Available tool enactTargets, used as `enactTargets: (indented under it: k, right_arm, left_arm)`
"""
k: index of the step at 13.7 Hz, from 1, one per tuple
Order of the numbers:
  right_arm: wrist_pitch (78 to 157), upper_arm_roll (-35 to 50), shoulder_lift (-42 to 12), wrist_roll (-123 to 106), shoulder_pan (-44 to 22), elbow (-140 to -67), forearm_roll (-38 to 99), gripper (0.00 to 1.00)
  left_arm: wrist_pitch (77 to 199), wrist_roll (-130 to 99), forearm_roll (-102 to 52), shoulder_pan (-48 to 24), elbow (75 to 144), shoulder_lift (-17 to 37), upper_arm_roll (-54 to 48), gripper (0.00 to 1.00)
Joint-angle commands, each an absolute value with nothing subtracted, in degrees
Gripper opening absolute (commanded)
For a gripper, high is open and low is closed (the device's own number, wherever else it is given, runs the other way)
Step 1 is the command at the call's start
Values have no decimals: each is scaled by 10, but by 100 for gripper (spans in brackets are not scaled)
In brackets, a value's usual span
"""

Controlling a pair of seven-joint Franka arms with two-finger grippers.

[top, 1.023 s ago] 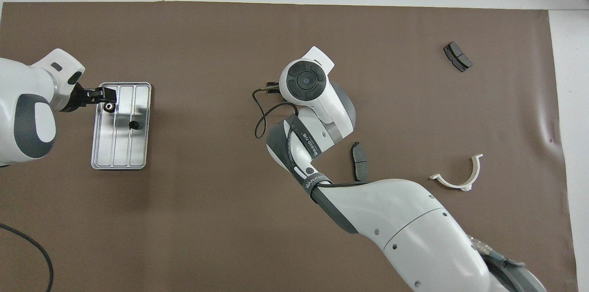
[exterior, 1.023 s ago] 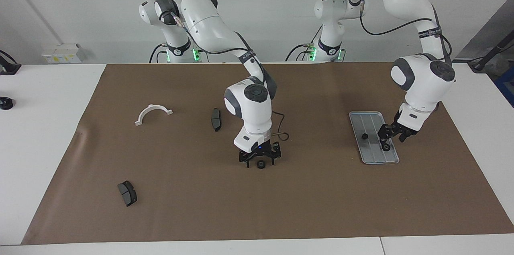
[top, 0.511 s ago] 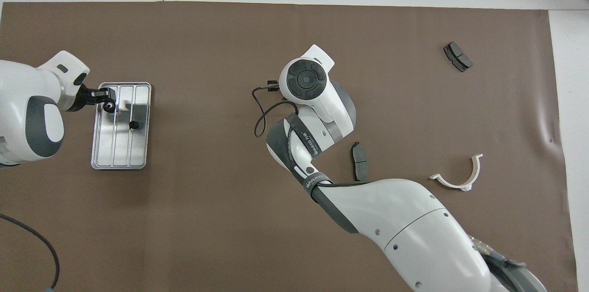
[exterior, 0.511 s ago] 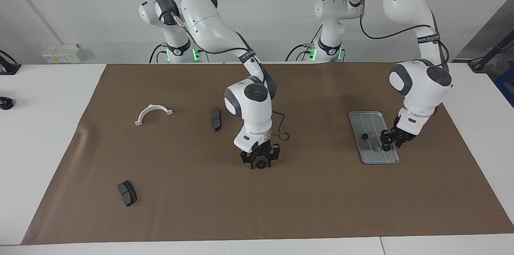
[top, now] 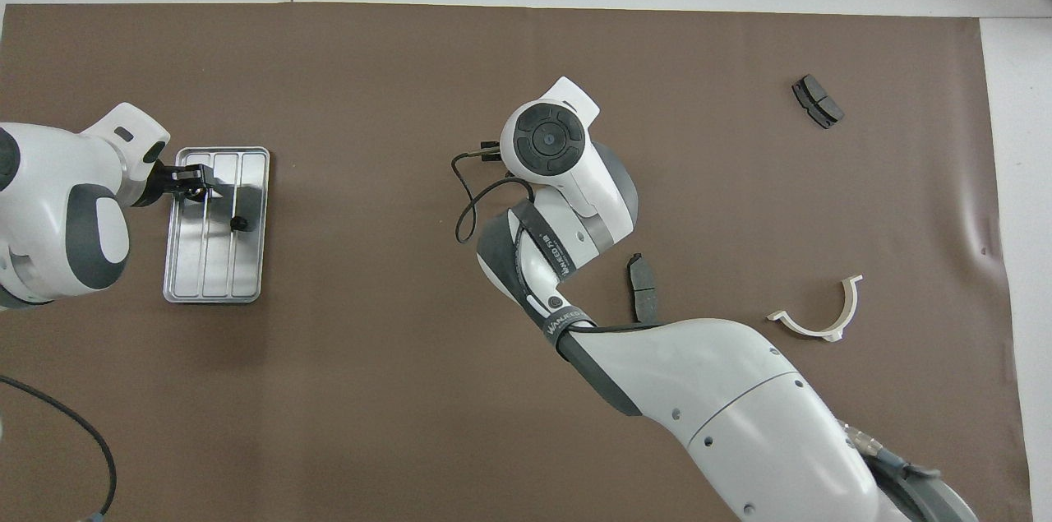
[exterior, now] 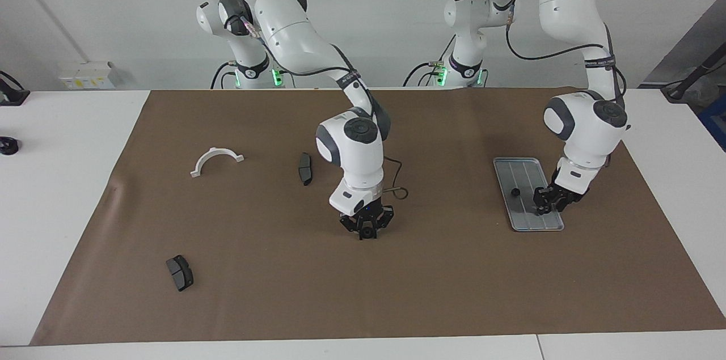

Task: Place bearing gear from tray to pile

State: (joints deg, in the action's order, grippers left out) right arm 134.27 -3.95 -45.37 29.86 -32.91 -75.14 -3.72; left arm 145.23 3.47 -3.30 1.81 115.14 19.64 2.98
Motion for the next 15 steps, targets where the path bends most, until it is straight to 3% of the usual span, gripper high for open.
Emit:
enactTargets:
  k: [1, 4, 8, 12, 13, 15]
  right_arm:
    - [1311, -39, -421, 298, -311, -743, -37, 0]
    - [1274, -39, -344, 253, -260, -791, -35, 0]
    - [1270, -39, -209, 101, -170, -945, -33, 0]
    - [1259, -38, -152, -55, -64, -1038, -25, 0]
    - [1262, -38, -143, -72, -52, -1059, 2, 0]
    - [1277, -39, -134, -84, -33, -1096, 19, 0]
  left_arm:
    - [1459, 33, -25, 17, 1173, 188, 26, 59]
    - [1442, 33, -25, 13, 1168, 187, 26, 59]
    - [1437, 34, -25, 13, 1168, 185, 25, 59]
    - [1431, 35, -25, 12, 1169, 184, 25, 58]
    - [1432, 35, -25, 12, 1171, 183, 25, 53]
    - [1431, 36, -25, 12, 1171, 183, 25, 33]
